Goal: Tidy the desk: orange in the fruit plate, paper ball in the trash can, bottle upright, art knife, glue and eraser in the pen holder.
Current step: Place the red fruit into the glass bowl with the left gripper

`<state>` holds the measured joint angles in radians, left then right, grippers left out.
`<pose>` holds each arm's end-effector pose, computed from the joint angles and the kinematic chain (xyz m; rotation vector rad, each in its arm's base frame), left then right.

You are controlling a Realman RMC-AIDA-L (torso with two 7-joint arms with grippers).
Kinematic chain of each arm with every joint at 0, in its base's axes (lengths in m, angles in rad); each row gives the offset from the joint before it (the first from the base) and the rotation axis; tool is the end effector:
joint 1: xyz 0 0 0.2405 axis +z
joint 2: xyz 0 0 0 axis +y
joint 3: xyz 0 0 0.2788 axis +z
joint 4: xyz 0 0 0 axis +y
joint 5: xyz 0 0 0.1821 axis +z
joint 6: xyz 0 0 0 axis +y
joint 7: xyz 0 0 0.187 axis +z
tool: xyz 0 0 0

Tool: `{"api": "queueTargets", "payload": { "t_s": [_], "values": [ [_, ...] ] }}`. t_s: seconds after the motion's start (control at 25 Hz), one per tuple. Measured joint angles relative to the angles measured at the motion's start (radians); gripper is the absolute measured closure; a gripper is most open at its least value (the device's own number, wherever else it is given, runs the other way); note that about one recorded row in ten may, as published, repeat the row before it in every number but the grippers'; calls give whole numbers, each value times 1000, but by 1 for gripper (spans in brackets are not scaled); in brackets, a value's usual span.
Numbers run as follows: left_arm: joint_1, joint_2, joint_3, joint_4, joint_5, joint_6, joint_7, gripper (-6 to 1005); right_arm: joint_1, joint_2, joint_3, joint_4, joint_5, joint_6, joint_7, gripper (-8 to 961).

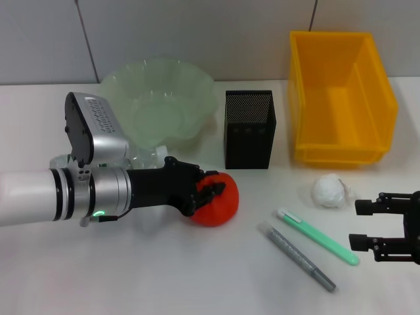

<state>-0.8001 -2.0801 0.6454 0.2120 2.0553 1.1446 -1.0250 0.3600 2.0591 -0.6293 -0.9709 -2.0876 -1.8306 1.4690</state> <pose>-0.2205 0.3801 -0.1224 -2.7471 -0.3852 -0.4706 0.2774 0.2780 0.0010 -2.7869 0.6083 0.5691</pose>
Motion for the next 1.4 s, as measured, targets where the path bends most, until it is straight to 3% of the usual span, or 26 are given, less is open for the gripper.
{"api": "queueTargets", "payload": {
  "t_s": [0.12,0.2,0.28,0.4,0.56,0.76,0.88,0.92,1.04,1.12,1.16,1.2,1.4],
  "values": [
    [4,1,-3,9,-12,30,-15,768,0,2,0,0,0,1,-1,219],
    [23,6,-3,87,-40,146,-83,780,1,3,-2,0,0,1,-2,218],
    [30,7,-2,114,-47,171,-105,792,1,3,-1,0,0,1,-2,216],
    [55,6,7,293,-87,289,-268,815,1,3,1,0,0,1,-2,214],
    [54,7,8,392,-98,283,-352,841,0,5,0,5,0,2,-3,211],
    [21,7,10,451,-122,130,-424,853,0,12,-7,16,0,8,-15,208],
    [-4,5,11,447,-127,44,-429,852,2,15,-8,22,0,11,-18,206],
    [-34,1,19,422,-136,-75,-431,852,4,15,-9,30,0,12,-24,205],
    [-51,1,49,395,-157,-146,-429,830,5,15,-9,35,0,13,-28,203],
    [-57,0,140,381,-201,-245,-426,815,7,15,-9,39,-1,13,-33,202],
    [-57,0,140,381,-201,-245,-426,807,7,15,-9,39,-1,13,-33,201],
    [-56,0,225,381,-241,-321,-429,800,8,16,-9,39,-1,14,-37,200],
    [-42,0,340,381,-325,-434,-432,763,14,16,-9,46,-1,15,-39,197]
  ]
}}
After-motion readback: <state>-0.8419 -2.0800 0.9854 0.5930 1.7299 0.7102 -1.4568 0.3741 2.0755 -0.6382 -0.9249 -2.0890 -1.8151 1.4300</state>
